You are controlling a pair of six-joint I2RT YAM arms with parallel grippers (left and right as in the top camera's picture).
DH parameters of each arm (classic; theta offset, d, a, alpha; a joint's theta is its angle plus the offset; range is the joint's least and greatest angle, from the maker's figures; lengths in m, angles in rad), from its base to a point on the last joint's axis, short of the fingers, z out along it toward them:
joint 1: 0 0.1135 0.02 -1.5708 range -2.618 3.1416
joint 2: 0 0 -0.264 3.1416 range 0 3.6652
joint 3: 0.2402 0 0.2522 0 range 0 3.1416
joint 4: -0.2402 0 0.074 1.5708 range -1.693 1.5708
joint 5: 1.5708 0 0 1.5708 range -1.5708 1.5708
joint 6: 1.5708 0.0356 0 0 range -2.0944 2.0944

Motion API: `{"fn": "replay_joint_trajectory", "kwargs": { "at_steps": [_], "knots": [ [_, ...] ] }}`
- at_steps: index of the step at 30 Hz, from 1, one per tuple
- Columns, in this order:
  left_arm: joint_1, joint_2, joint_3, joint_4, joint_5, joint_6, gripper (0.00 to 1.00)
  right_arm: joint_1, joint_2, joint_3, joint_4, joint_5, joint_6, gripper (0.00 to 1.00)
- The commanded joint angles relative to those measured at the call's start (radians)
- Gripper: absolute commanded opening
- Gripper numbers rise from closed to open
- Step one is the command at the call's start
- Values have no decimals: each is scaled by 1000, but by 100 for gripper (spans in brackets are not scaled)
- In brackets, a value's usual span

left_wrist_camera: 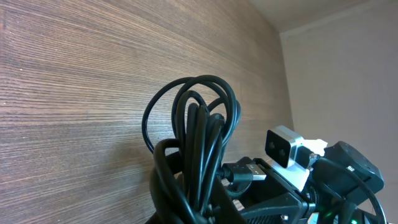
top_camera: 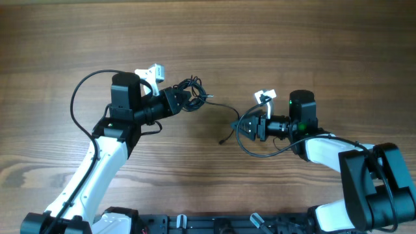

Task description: Untangle cables

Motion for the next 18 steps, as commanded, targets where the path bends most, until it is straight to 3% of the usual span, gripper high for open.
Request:
{"fn": "replay_joint_trajectory", "kwargs": {
  "at_steps": [1,2,12,18],
  "knots": [
    [5,-2,12,5,27,1,7,0,11,1,-18,-68,-20,40],
    [5,-2,12,5,27,1,7,0,11,1,-27,-69,-19,33],
    [4,-2,12,4,28,0,7,0,11,1,-63,-67,14,6],
    [3,-2,12,4,28,-12,8,0,11,1,0,-49,125,4]
  ]
}}
